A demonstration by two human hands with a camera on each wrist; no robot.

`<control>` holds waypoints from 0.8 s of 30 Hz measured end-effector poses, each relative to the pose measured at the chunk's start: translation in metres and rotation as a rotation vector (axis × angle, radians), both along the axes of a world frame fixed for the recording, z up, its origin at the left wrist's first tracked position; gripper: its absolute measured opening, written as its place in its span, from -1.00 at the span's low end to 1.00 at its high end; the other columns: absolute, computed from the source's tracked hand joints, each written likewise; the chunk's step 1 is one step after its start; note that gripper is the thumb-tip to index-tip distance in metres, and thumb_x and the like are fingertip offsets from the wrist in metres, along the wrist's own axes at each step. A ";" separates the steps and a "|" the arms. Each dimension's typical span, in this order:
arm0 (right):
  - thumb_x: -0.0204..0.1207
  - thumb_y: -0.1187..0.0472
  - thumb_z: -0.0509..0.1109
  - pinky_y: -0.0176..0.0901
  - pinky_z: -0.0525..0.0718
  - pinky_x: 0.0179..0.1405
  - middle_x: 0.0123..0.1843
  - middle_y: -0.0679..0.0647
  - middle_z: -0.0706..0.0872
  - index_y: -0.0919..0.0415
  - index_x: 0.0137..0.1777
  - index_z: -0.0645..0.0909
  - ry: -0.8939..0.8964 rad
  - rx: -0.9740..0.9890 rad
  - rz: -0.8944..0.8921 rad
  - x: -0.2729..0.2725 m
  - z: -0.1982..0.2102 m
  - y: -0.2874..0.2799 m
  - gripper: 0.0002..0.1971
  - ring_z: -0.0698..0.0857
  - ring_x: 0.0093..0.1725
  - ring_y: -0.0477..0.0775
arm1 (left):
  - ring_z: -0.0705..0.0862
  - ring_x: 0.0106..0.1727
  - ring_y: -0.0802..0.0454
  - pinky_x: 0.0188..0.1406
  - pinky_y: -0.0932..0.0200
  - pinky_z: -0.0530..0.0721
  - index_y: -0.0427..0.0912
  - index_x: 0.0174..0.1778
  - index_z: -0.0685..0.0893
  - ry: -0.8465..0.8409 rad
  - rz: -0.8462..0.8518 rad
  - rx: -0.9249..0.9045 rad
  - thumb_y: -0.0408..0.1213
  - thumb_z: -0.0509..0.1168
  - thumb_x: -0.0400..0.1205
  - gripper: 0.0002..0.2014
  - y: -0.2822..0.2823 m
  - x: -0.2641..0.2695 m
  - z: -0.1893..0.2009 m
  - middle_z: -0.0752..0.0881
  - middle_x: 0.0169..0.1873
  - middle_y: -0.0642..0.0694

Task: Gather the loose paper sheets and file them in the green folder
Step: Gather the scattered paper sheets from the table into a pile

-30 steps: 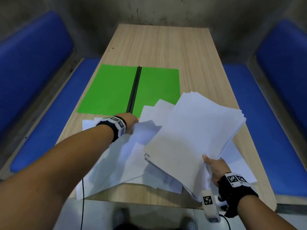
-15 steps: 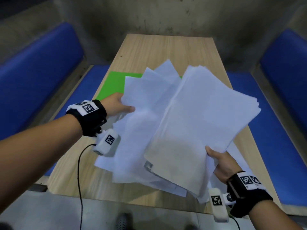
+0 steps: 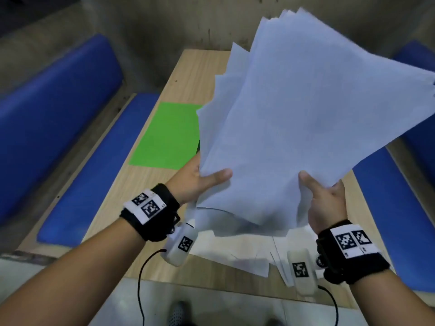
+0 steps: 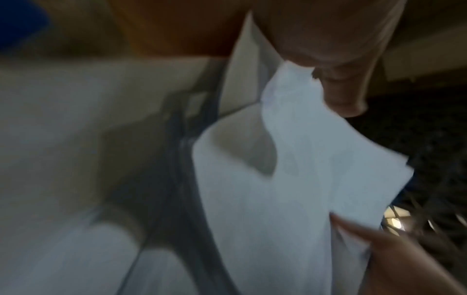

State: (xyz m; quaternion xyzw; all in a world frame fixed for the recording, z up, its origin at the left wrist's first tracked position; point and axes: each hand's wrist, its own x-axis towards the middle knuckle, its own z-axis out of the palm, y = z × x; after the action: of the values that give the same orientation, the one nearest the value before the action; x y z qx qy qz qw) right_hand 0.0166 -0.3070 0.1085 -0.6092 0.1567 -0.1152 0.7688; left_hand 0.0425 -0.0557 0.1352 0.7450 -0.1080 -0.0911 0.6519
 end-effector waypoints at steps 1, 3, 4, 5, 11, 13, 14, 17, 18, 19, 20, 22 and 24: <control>0.55 0.44 0.34 -0.42 0.66 0.07 0.26 0.00 0.69 0.22 0.54 0.37 -0.033 -0.011 -0.039 -0.001 0.000 0.003 -0.45 0.75 0.07 -0.28 | 0.71 0.10 0.40 0.04 0.47 0.62 -0.17 0.31 0.55 -0.042 0.086 -0.033 -0.25 0.47 0.49 -0.53 -0.005 -0.002 -0.003 0.75 0.08 0.19; 0.55 0.39 0.37 -0.57 0.56 0.14 0.45 -0.11 0.47 0.11 0.68 0.02 -0.077 -0.023 -0.111 -0.003 -0.005 0.008 -0.21 0.61 0.27 -0.25 | 0.71 -0.05 0.53 -0.05 0.58 0.59 -0.24 0.20 0.61 -0.150 0.294 -0.120 -0.51 0.35 0.56 -0.70 -0.019 -0.010 -0.004 0.74 -0.02 0.15; 0.54 0.31 0.41 -0.50 0.49 0.30 0.52 -0.14 0.37 0.07 0.69 -0.10 -0.074 -0.036 -0.134 -0.003 -0.009 0.011 -0.12 0.52 0.40 -0.18 | 0.70 -0.08 0.56 -0.06 0.61 0.57 -0.19 0.13 0.63 -0.182 0.359 -0.157 -0.54 0.32 0.58 -0.75 -0.025 -0.015 -0.005 0.75 -0.07 0.19; 0.49 0.18 0.48 -0.33 0.41 0.47 0.57 -0.13 0.33 0.04 0.69 -0.09 -0.066 -0.086 -0.159 -0.003 -0.013 0.015 -0.07 0.44 0.50 -0.12 | 0.69 -0.11 0.58 -0.08 0.63 0.56 -0.10 0.03 0.65 -0.181 0.392 -0.192 -0.54 0.31 0.58 -0.75 -0.029 -0.019 -0.006 0.77 -0.14 0.28; 0.24 0.15 0.61 -0.04 0.65 0.30 0.03 -0.12 0.82 0.14 0.15 0.64 -0.081 -0.196 -0.066 -0.014 -0.028 0.022 -0.55 0.76 0.14 -0.08 | 0.75 0.03 0.38 0.02 0.46 0.64 0.06 -0.02 0.69 -0.097 0.349 -0.151 -0.30 0.50 0.43 -0.74 -0.026 -0.031 -0.041 0.82 -0.15 0.33; 0.23 0.24 0.65 -0.22 0.73 0.06 -0.16 -0.27 0.84 0.03 -0.01 0.68 -0.117 -0.194 -0.005 -0.017 -0.024 0.020 -0.66 0.79 -0.06 -0.25 | 0.74 0.02 0.42 -0.02 0.53 0.62 0.05 0.04 0.67 -0.091 0.296 -0.130 -0.43 0.49 0.45 -0.66 -0.022 -0.033 -0.046 0.81 -0.13 0.36; 0.24 0.26 0.65 -0.31 0.73 -0.05 -0.18 -0.32 0.83 0.01 -0.02 0.66 -0.137 -0.180 0.019 -0.017 -0.022 0.018 -0.66 0.78 -0.10 -0.30 | 0.74 0.00 0.44 -0.05 0.55 0.61 0.05 0.03 0.66 -0.087 0.281 -0.137 -0.49 0.47 0.45 -0.63 -0.020 -0.032 -0.046 0.80 -0.14 0.38; 0.22 0.21 0.64 -0.41 0.69 -0.26 -0.22 -0.28 0.83 0.17 0.00 0.67 -0.194 -0.153 0.036 -0.014 -0.005 0.010 -0.65 0.78 -0.18 -0.29 | 0.76 -0.08 0.43 -0.12 0.50 0.65 0.08 -0.04 0.67 -0.099 0.285 -0.140 -0.49 0.53 0.39 -0.61 -0.013 -0.032 -0.038 0.80 -0.20 0.38; 0.23 0.20 0.60 -0.39 0.69 -0.27 -0.23 -0.25 0.83 0.24 0.04 0.66 -0.225 -0.141 0.032 -0.012 0.000 0.009 -0.63 0.79 -0.18 -0.27 | 0.76 -0.07 0.41 -0.11 0.47 0.67 0.08 -0.06 0.69 -0.116 0.284 -0.141 -0.43 0.54 0.35 -0.64 -0.011 -0.032 -0.035 0.81 -0.19 0.36; 0.25 0.20 0.55 -0.37 0.70 -0.26 -0.23 -0.23 0.83 0.27 0.08 0.65 -0.246 -0.130 0.028 -0.011 0.006 0.008 -0.61 0.79 -0.17 -0.24 | 0.77 -0.07 0.38 -0.12 0.44 0.69 0.09 -0.10 0.72 -0.128 0.279 -0.151 -0.39 0.52 0.33 -0.67 -0.010 -0.031 -0.032 0.82 -0.19 0.34; 0.26 0.21 0.54 -0.37 0.70 -0.25 -0.22 -0.22 0.84 0.25 0.09 0.65 -0.263 -0.114 0.032 -0.009 0.011 0.009 -0.63 0.79 -0.16 -0.23 | 0.77 -0.09 0.38 -0.13 0.43 0.69 0.10 -0.14 0.75 -0.138 0.273 -0.172 -0.38 0.50 0.31 -0.69 -0.010 -0.031 -0.027 0.82 -0.19 0.33; 0.28 0.22 0.58 -0.36 0.72 -0.23 -0.22 -0.22 0.84 0.03 -0.04 0.74 -0.289 -0.087 0.047 -0.008 0.018 0.013 -0.76 0.80 -0.16 -0.23 | 0.76 -0.09 0.39 -0.12 0.42 0.69 0.11 -0.11 0.72 -0.187 0.256 -0.211 -0.42 0.48 0.31 -0.66 -0.013 -0.030 -0.017 0.82 -0.18 0.33; 0.26 0.13 0.63 -0.32 0.74 -0.19 -0.23 -0.22 0.84 -0.15 -0.20 0.80 -0.325 -0.073 0.050 -0.009 0.025 0.021 -0.84 0.81 -0.15 -0.22 | 0.76 -0.07 0.38 -0.09 0.39 0.69 0.12 -0.08 0.70 -0.244 0.268 -0.245 -0.44 0.49 0.31 -0.62 -0.019 -0.029 -0.010 0.81 -0.16 0.34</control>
State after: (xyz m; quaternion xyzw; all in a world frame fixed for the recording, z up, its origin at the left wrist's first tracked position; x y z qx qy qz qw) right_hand 0.0072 -0.2859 0.1339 -0.6139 0.0108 -0.1987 0.7639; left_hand 0.0140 -0.0745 0.1248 0.6733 -0.0964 0.1008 0.7261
